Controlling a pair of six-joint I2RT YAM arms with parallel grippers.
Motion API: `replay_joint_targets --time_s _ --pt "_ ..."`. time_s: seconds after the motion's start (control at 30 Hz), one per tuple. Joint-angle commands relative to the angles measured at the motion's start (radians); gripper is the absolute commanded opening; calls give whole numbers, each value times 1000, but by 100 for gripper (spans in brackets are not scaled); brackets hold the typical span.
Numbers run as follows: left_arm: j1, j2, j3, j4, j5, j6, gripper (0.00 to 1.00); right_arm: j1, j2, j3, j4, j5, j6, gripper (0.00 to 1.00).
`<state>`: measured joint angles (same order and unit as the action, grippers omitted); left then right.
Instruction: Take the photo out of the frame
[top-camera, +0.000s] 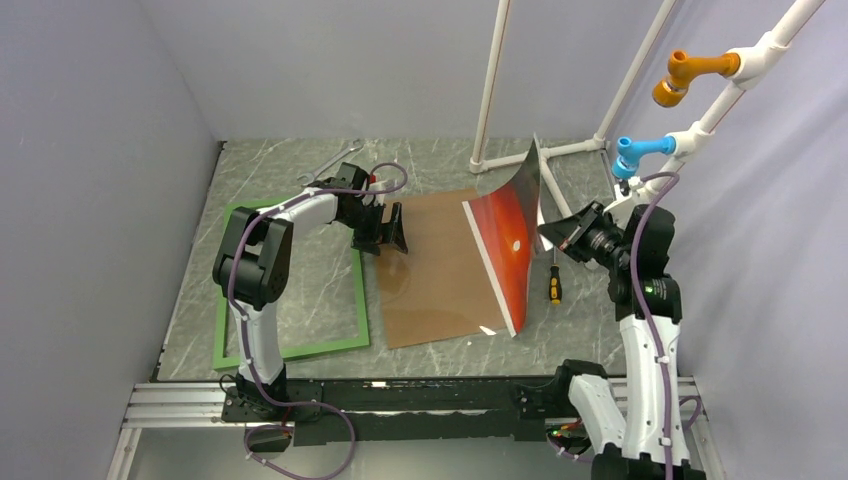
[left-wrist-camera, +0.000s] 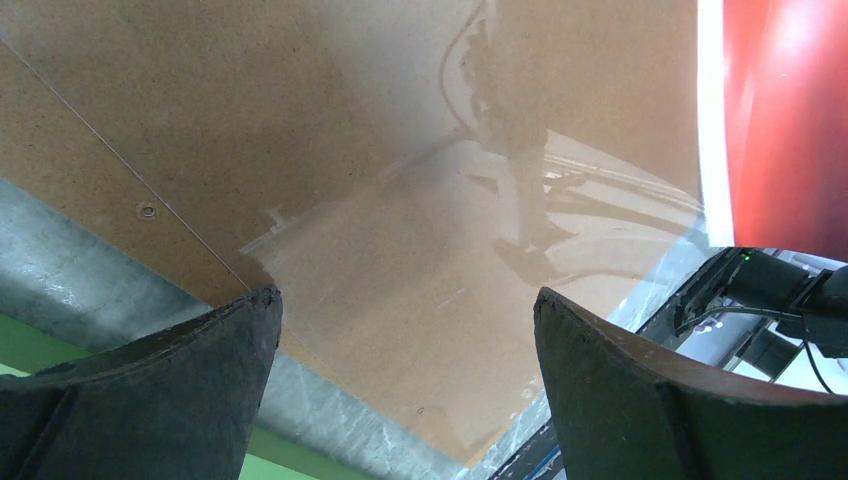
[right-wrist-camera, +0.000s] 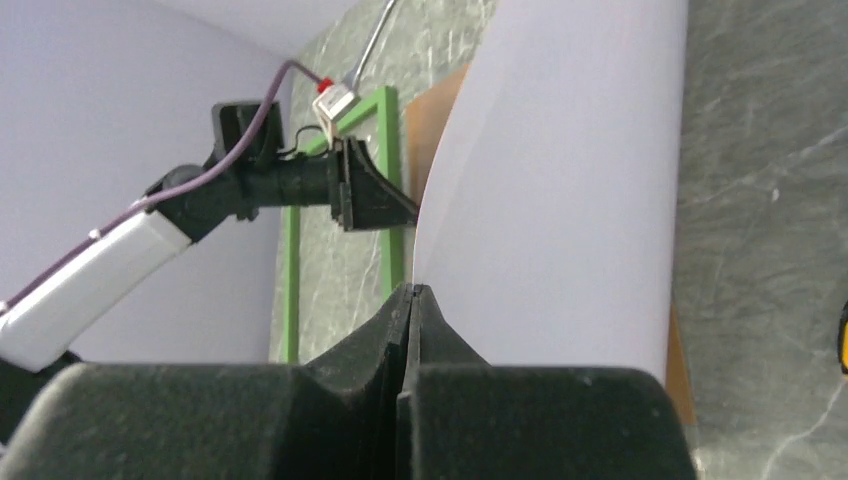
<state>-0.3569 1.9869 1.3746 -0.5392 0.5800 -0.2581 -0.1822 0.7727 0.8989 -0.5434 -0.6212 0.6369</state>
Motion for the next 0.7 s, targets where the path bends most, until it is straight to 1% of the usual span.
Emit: replay_joint_targets --time_s 0.0,0.07,0.13,0.27,0.37,0.47,0.53,0.67 --pt "-2 24 12 -1 -2 5 99 77 19 165 13 32 13 0" --pt "-2 21 14 -2 4 4 100 119 42 215 26 31 24 0" --pt "-1 17 14 1 10 2 99 194 69 262 41 56 32 0" --pt "-1 14 14 2 20 1 99 346 119 335 47 148 43 0" --pt "-2 11 12 5 28 0 99 373 108 331 69 168 73 0" --pt "-2 6 17 4 37 0 99 385 119 319 90 120 93 0" --pt "-1 -6 20 6 38 2 99 404 118 301 148 83 112 0" --pt "24 -70 6 27 46 -6 100 471 166 314 212 46 136 0"
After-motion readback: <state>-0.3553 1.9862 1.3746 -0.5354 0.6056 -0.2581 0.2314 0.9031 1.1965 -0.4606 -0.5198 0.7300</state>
